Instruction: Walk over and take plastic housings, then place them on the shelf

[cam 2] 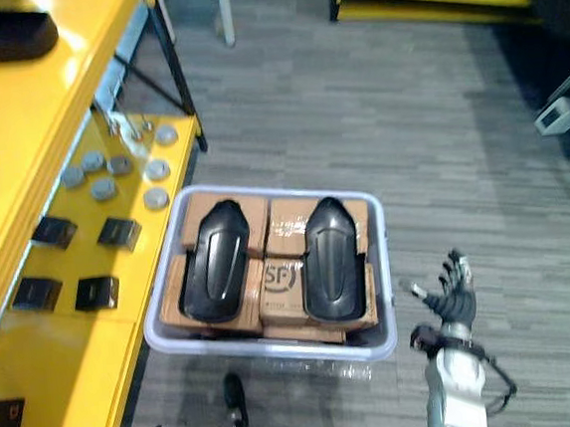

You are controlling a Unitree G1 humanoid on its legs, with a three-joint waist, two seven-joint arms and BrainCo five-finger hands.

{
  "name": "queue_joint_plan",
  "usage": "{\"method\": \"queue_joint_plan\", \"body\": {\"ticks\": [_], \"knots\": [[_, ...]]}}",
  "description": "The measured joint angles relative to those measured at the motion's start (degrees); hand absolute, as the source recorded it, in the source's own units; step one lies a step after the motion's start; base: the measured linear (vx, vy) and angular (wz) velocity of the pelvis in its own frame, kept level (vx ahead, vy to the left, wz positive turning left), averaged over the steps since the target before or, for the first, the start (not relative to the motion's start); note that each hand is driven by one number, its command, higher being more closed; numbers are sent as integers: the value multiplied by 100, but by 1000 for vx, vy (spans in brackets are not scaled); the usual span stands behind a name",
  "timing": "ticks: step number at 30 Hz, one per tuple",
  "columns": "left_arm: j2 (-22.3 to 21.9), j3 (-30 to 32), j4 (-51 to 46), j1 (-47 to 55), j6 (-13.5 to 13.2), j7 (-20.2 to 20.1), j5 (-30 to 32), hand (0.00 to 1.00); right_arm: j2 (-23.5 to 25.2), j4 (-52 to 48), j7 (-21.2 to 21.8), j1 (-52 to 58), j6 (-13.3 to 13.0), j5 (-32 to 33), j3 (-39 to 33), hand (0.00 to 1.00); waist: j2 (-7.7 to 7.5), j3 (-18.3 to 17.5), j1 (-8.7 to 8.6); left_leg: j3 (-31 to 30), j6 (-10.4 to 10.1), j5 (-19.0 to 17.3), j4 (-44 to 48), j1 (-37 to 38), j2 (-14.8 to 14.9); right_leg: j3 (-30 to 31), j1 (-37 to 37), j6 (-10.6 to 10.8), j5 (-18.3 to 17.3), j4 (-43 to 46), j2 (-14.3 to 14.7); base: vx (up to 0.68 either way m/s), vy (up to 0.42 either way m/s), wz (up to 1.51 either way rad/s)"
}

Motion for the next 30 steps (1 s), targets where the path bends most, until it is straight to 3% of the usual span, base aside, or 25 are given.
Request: {"method": "queue_joint_plan", "body": {"ticks": [2, 4, 9, 11, 18, 21, 25, 26, 30], "knots": [[2, -306, -76, -208, -12, 85, -120, 0, -744, 1187, -276, -1279, 9, 6, 66, 0, 216, 378, 96, -183, 33, 19, 124, -231, -31, 9, -200, -11, -12, 205, -4, -99, 30, 38], [-3, -455, -87, -255, -34, 113, -217, 0, -1058, 1778, -404, -1862, 21, 9, 164, 0, 309, 429, 201, -253, 73, 47, 128, -398, -69, 16, -373, -17, -16, 298, -14, -86, 27, 23], [23, -731, 176, -501, -99, 199, -383, 0, -1796, 3700, -523, -3249, 60, 61, 818, 0, 461, 530, 329, -499, 152, 65, 303, -834, -148, 15, -776, -48, -39, 633, -8, -34, -2, 22], [61, -847, 352, -631, -96, 248, -438, 0, -1868, 3930, -537, -3383, 70, 158, 902, 0, 474, 550, 341, -544, 155, 64, 329, -915, -157, 22, -897, -155, -125, 788, -5, -34, -55, 14], [90, -870, 466, -928, -106, 372, -663, 0, -1841, 4086, -542, -3311, 212, 260, 1176, 0, 483, 663, 318, -568, 103, 89, 453, -1137, -30, 37, -912, -207, -336, 613, 156, -71, -116, -4], [91, -869, 473, -999, -109, 467, -671, 0, -1632, 3185, -618, -2801, 231, 217, 1086, 0, 477, 667, 286, -485, 40, 132, 345, -1111, 19, 51, -962, -207, -336, 612, 158, -41, -112, -14], [70, -869, 415, -1044, -144, 569, -666, 0, -941, 1940, -736, -1874, 231, -57, 907, 0, 459, 673, 272, -400, 37, 135, 252, -998, 38, 55, -960, -206, -338, 668, 116, -12, -89, -7], [69, -866, 393, -1043, -144, 601, -664, 0, -660, 1610, -785, -1598, 232, -216, 758, 100, 442, 676, 272, -380, 36, 136, 217, -959, 34, 53, -962, -204, -340, 693, 102, -2, -69, -5], [87, -862, 259, -1038, -161, 620, -653, 0, -185, 1199, -948, -1073, 232, -458, 559, 100, 330, 673, 244, -294, 25, 150, 102, -869, -32, 45, -964, -150, -377, 707, 10, -4, -61, -5]]}}
